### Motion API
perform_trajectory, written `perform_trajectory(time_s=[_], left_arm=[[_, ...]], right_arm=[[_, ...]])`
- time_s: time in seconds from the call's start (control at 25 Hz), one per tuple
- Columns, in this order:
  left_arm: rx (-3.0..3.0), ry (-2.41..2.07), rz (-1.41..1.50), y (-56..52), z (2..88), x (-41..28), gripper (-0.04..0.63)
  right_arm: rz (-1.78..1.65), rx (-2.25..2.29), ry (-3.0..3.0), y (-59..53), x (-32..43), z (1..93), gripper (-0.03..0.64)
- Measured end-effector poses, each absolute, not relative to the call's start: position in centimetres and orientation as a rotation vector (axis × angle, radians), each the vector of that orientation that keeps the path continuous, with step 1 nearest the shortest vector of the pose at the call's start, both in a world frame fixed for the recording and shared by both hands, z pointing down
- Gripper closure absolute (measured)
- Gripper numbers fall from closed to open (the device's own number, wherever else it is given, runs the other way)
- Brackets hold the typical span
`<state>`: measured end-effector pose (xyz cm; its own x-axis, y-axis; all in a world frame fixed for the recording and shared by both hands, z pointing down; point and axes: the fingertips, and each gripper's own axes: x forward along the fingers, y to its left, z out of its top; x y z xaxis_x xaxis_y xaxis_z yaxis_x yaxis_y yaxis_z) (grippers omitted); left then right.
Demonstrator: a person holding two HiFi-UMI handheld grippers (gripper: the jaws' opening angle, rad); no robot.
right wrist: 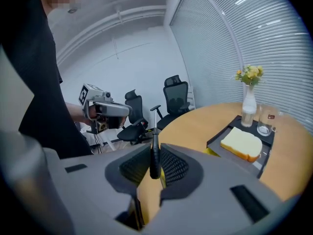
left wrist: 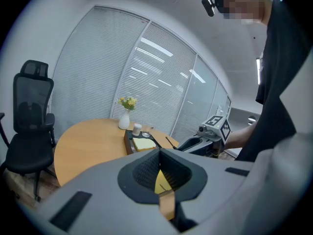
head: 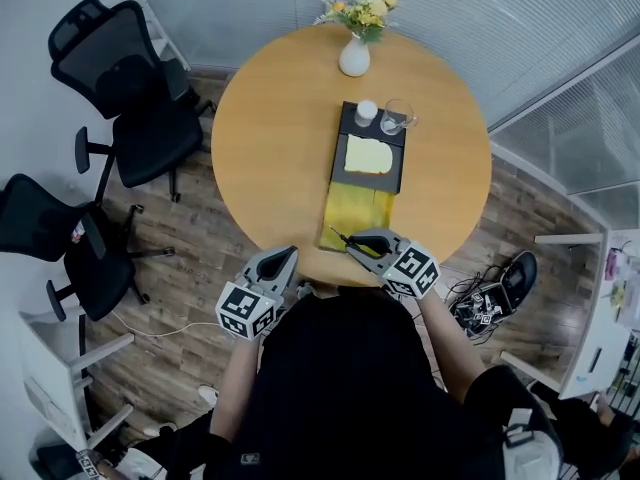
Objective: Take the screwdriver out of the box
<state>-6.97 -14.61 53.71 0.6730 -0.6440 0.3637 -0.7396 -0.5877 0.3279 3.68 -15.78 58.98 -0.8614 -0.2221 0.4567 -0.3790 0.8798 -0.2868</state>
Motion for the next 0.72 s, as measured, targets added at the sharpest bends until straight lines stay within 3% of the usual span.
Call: perform_trajectory(time_s=[0.28,0.72], left_arm=[[2.428,-1.079,0.276,-14.7,53.7,-6.7,0.591],[2.428,-1.074,0.278,-14.6,53.7,-6.4,0.591]], right_arm=[[0.700,0.367,-2.768,-15.2,3.4,56.8,0.561],[0.682,0.334,-2.822,-15.3,3.1,55.4,0.561]])
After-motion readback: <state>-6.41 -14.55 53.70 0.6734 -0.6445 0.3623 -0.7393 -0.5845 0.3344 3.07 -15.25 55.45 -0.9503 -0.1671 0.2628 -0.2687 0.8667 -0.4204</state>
